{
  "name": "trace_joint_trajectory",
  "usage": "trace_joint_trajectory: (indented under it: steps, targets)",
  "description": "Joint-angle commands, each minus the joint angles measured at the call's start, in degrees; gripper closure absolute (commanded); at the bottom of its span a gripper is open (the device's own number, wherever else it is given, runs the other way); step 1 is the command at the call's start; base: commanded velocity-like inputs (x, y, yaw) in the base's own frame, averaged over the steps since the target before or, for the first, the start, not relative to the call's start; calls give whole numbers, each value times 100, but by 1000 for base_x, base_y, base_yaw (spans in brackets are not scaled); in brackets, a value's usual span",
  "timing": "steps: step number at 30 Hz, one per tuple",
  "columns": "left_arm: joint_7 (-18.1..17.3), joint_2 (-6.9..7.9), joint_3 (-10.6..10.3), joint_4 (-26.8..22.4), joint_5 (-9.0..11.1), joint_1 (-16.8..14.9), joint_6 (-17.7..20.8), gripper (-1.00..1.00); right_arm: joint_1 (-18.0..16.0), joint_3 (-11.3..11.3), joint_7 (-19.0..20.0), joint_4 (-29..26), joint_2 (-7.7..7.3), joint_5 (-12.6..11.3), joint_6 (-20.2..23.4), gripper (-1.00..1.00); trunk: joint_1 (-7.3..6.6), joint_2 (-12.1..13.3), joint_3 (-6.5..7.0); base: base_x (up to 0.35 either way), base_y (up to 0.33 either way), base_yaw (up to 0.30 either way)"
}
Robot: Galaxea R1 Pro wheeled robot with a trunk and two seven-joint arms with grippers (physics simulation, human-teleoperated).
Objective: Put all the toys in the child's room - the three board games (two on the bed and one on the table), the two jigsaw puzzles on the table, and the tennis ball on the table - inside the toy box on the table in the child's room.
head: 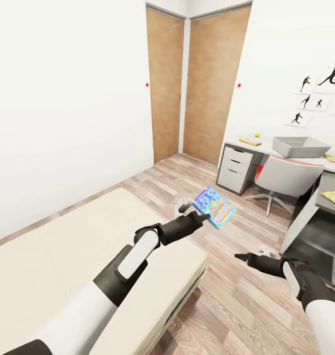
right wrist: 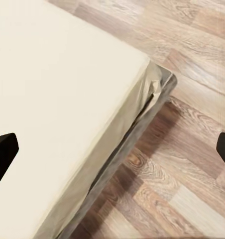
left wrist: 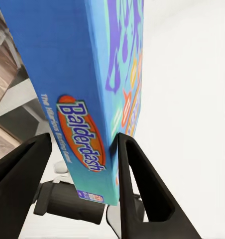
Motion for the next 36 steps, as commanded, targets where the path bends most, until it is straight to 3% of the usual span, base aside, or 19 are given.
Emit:
trace_joint_trajectory:
  steps: [1, 36]
  targets:
    - [-7, -1, 3, 0, 34, -5, 22, 100, -5, -18, 3, 4, 1, -31, 49, -100, 3, -12, -9, 0, 0, -279]
    - [-16, 17, 26, 16, 0, -10, 52, 100, 3, -56, 11, 29, -38, -88, 48, -100, 3, -12, 29, 0, 0, -272]
